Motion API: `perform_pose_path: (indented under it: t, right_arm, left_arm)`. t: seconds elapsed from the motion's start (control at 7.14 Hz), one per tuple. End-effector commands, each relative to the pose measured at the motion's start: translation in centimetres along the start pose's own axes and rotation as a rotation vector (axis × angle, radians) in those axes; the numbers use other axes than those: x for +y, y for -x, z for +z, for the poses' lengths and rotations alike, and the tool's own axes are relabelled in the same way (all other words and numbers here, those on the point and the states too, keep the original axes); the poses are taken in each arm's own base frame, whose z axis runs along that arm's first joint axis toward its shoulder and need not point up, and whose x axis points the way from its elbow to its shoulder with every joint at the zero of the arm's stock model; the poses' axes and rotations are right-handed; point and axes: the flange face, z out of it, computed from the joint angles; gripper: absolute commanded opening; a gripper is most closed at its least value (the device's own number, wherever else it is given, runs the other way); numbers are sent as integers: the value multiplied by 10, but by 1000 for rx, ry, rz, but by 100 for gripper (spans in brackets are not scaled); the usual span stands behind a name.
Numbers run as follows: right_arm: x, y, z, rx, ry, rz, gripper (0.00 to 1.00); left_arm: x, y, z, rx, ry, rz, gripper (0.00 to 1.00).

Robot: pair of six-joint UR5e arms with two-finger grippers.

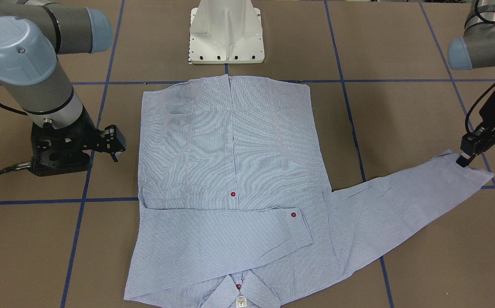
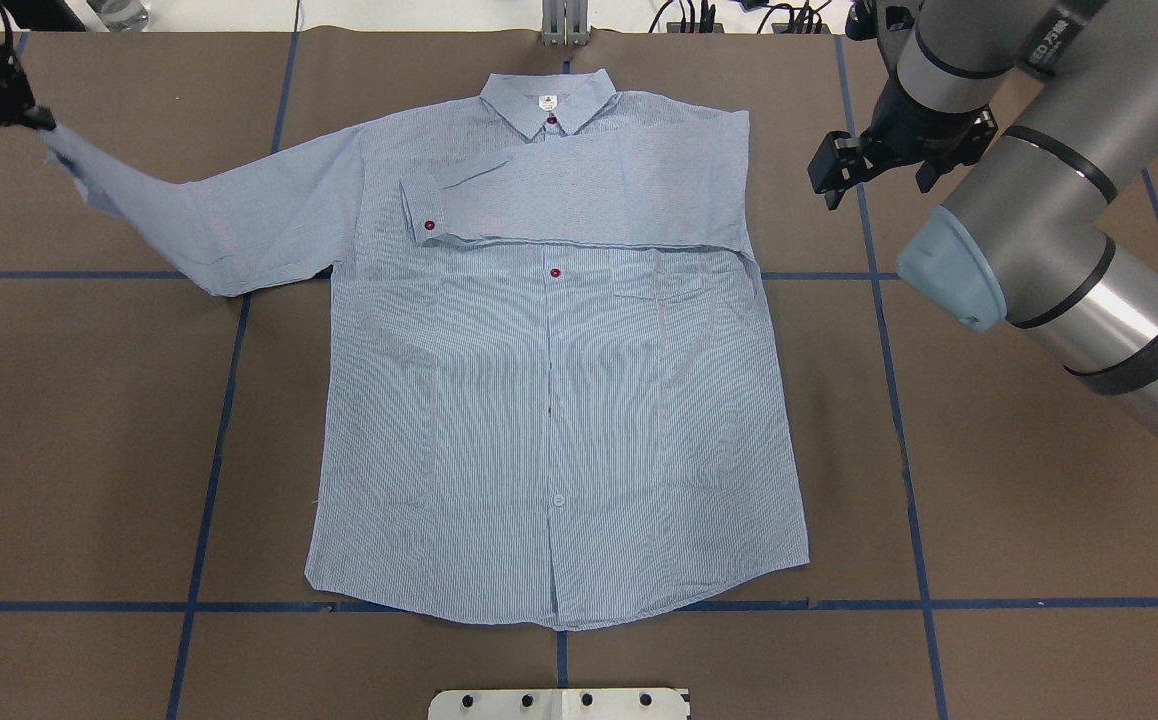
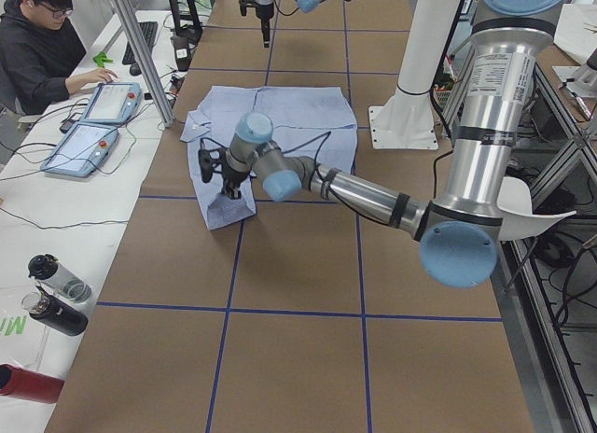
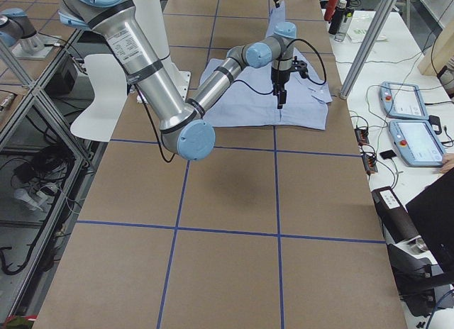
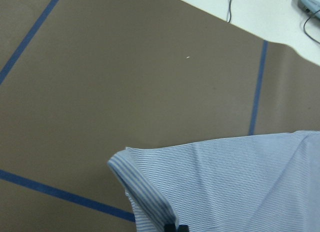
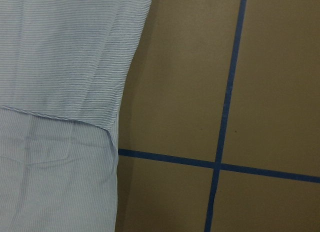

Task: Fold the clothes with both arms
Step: 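Lift the sleeve and carry it over the shirt toward the collar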

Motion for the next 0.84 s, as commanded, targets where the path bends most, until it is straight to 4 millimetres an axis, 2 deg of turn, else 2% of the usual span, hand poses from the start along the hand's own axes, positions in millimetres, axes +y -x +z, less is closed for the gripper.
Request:
perform_pose_path:
  t: [0.0,0.14,0.28,0.42,0.56,0.7]
  right_arm:
    - [12,-69,11,12,33,-60,100]
    - [18,-108,13,-2,56,-94,100]
    - [21,-133,11,-20,65,-103,100]
    - [21,-144,10,-24,68,-85,100]
    - [22,-146,10,-23,69,-81,100]
    - [23,-149,12,-21,73,-77,100]
  left_arm:
    - [-3,-119,-53,30,8,6,0]
    - [24,-157,-42,59,45,29,0]
    - [63,-198,-19,74,98,9,0]
    - [94,-243,9,74,114,-15,0]
    - [114,-288,35,86,133,-68,0]
    - [111,-316,71,128,131,-127,0]
